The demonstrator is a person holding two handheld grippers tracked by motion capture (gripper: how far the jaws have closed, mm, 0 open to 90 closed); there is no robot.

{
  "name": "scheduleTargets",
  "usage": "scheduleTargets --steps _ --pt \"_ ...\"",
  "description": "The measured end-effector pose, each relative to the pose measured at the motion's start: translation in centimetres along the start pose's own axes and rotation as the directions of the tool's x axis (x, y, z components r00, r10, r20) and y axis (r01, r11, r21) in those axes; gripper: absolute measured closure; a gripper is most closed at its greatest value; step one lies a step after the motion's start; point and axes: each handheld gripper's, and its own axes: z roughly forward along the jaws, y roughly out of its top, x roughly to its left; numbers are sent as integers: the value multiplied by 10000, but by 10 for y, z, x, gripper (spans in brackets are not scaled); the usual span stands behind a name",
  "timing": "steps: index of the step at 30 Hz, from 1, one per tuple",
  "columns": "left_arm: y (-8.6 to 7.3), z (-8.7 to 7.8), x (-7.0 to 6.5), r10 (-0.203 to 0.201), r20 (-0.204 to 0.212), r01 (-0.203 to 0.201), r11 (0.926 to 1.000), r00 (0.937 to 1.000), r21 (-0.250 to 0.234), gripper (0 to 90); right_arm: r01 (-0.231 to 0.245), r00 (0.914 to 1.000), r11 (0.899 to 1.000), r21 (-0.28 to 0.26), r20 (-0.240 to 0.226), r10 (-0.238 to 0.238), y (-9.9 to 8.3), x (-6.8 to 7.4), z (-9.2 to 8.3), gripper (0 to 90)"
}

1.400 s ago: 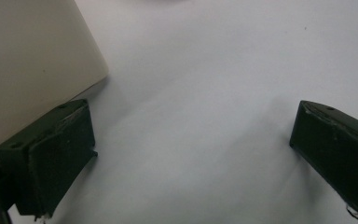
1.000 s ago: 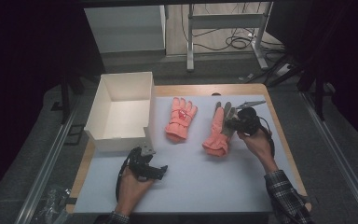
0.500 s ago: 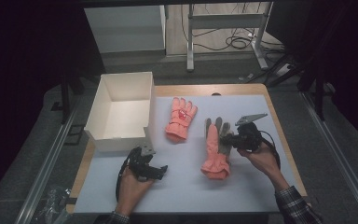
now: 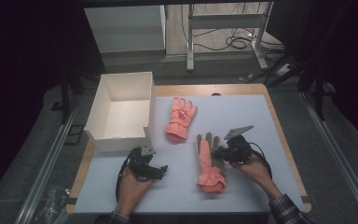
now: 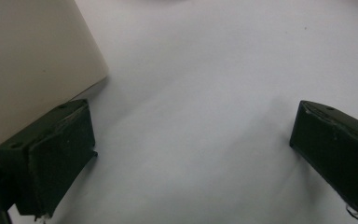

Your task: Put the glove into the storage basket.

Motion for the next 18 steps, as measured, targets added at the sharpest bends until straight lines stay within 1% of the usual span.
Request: scheduleTargets --steps 2,3,5,8,9,11,13,16,18 --pt "0 0 0 0 0 0 10000 10000 0 0 125 9999 9999 -34 110 -125 0 1 0 791" --pt "0 0 0 0 -3 0 10000 10000 1 0 306 9992 9995 -97 256 -303 1 1 -2 763" --pt "0 0 0 2 0 -2 10000 10000 3 0 441 9980 9988 -211 469 -431 3 2 -5 753" --pt "0 0 0 22 -9 -22 10000 10000 4 0 497 9970 9977 -471 617 -468 8 1 -11 707" --pt "0 0 0 22 -10 -22 10000 10000 4 0 496 9961 9975 -500 755 -457 11 0 -13 690" --pt "0 0 0 2 -2 -2 10000 10000 5 0 459 9955 9973 -567 854 -410 15 -2 -13 652" --pt "0 0 0 -2 -1 2 10000 10000 3 0 435 9948 9968 -667 948 -370 20 -3 -13 607" --pt "0 0 0 -1 -1 1 10000 10000 3 0 439 9921 9961 -762 1210 -345 31 -6 -10 547" --pt "0 0 0 -1 1 1 10000 10000 2 0 387 9907 9961 -799 1332 -278 37 -9 -8 518"
